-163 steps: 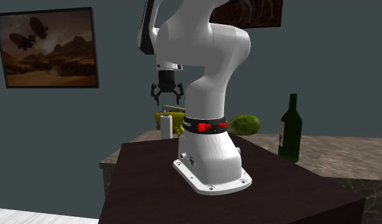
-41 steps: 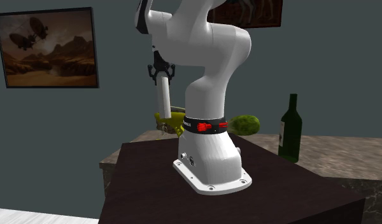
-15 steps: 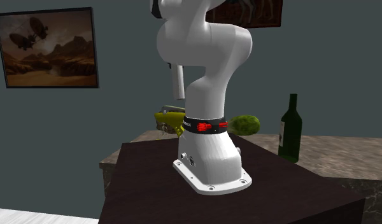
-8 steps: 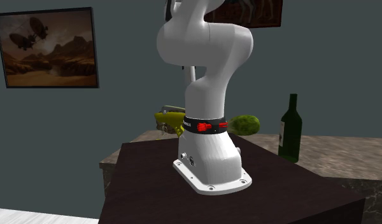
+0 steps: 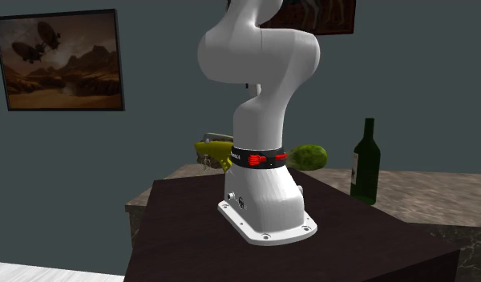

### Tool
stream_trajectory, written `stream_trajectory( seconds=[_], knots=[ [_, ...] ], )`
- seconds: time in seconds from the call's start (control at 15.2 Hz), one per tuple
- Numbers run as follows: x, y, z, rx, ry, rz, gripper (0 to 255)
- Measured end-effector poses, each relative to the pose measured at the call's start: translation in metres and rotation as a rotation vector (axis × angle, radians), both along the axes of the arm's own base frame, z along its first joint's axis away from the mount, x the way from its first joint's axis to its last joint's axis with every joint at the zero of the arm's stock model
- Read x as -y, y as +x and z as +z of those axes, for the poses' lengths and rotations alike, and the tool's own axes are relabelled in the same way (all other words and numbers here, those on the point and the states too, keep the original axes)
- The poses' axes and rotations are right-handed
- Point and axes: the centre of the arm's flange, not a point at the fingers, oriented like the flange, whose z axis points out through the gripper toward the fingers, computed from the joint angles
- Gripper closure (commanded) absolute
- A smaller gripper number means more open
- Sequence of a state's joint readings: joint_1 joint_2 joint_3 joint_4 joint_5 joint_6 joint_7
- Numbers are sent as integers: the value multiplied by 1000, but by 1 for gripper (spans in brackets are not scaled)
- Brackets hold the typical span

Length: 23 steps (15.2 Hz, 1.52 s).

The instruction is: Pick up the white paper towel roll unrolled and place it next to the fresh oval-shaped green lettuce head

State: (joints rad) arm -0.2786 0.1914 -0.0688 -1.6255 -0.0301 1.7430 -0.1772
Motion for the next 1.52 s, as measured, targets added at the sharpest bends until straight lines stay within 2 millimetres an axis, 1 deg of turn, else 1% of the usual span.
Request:
stream_trajectory(
  seconds=[0.13,0.33,0.46,0.53,0.66,0.79,1.52],
  knots=[
    [22,12,0,0,0,0,255],
    [63,26,0,0,0,-1,255],
    [85,35,1,0,0,0,255],
    [97,42,3,0,0,-1,255],
    [125,54,0,1,-1,0,255],
    [133,58,-6,-1,0,0,255],
    [134,60,-62,-1,0,1,255]
  ],
)
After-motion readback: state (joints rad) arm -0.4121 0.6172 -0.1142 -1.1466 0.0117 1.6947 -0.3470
